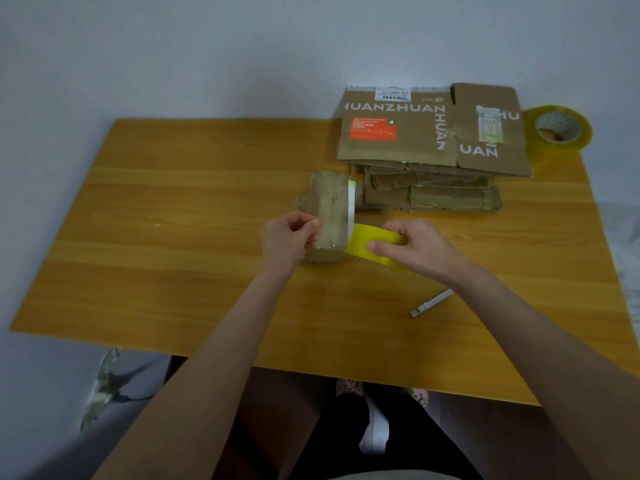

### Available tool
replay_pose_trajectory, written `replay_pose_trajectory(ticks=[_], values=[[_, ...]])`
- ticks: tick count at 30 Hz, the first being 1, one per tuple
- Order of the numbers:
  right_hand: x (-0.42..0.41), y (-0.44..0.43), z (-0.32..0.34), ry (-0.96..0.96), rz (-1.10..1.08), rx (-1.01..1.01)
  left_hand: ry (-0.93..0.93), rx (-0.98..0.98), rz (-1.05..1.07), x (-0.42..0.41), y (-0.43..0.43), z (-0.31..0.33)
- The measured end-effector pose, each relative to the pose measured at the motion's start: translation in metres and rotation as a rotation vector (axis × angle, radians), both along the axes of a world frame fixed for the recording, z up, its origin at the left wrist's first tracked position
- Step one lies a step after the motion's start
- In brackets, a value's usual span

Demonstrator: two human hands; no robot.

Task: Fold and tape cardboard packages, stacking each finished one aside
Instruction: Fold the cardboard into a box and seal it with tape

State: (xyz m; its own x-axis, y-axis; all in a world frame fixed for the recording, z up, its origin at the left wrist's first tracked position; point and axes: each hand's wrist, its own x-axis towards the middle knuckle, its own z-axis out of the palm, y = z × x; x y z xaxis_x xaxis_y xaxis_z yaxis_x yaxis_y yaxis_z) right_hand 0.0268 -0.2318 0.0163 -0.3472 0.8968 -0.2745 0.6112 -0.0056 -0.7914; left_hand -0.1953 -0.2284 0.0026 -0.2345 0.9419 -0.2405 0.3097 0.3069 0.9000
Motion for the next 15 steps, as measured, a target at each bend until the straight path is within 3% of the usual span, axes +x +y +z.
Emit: replay_pose_trajectory(ticks=[2, 7, 15], values=[[0.007, 0.0, 0.0, -0.074, -0.007, 0.036, 0.005, -0.002, 0.04, -0.012, 0.0, 0.001], [0.014, -0.006, -0.01, -0.058, 0.031, -0.015, 0.047, -0.012, -0.006, -0.024, -0.006, 0.0], [-0.009, -0.006, -0.021, -0.419, -0.032, 0.116, 0.131, 0.013, 0.084, -0.026, -0.02, -0.016]])
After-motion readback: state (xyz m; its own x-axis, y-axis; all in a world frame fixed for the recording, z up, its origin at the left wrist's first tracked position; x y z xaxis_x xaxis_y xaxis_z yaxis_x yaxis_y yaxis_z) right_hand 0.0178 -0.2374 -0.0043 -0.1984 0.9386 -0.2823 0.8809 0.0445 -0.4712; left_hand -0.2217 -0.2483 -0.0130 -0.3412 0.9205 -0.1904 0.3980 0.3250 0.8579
